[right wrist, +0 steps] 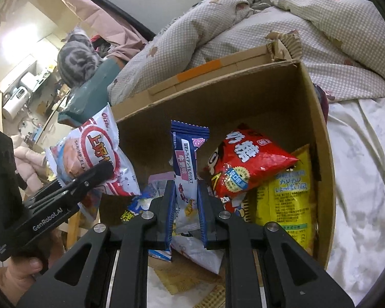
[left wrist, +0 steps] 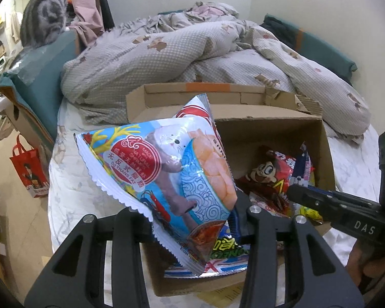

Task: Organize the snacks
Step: 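Lower both snacks into the box and open both tools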

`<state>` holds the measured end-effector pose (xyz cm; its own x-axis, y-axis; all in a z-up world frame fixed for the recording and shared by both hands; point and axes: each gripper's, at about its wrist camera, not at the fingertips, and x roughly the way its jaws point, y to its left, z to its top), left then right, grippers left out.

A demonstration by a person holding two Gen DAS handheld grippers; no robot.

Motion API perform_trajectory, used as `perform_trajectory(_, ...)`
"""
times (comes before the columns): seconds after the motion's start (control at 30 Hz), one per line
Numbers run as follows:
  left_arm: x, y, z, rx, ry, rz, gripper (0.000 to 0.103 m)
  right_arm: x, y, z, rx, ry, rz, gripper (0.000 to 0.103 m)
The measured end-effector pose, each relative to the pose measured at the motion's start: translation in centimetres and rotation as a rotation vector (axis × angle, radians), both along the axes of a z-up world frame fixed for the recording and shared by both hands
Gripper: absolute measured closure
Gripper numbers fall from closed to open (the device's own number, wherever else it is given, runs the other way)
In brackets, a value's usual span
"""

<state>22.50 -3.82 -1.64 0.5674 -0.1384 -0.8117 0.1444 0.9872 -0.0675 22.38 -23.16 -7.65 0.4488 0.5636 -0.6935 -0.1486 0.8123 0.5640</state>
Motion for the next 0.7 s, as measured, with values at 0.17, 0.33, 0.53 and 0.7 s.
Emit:
perform_trajectory(0.17,-0.1,-0.3,-0.3,0.008,0.002,-0.014,0.064,0.2,-0.3,0.0,0.012,0.003,-0.013,0.082)
perform_trajectory(0.33,-0.6,-0.8,0.1,0.048,-0.027,-0.034,0.046,0.3,-0.6,-0.3,0.026,0.019,-0.028,0.081)
perform_trajectory(0.53,-1.0,-1.3,0.1,0.109,-0.051,-0.035,0.031,0.0,-1.2,0.1,0.045,0.007,-0.065,0.021)
perform_trajectory(0.7,-1.0,-1.0,0.0,0.100,-0.044,-0.025,0.031,0.0,-1.5,0.5,0.040,-0.009,-0.078,0.021)
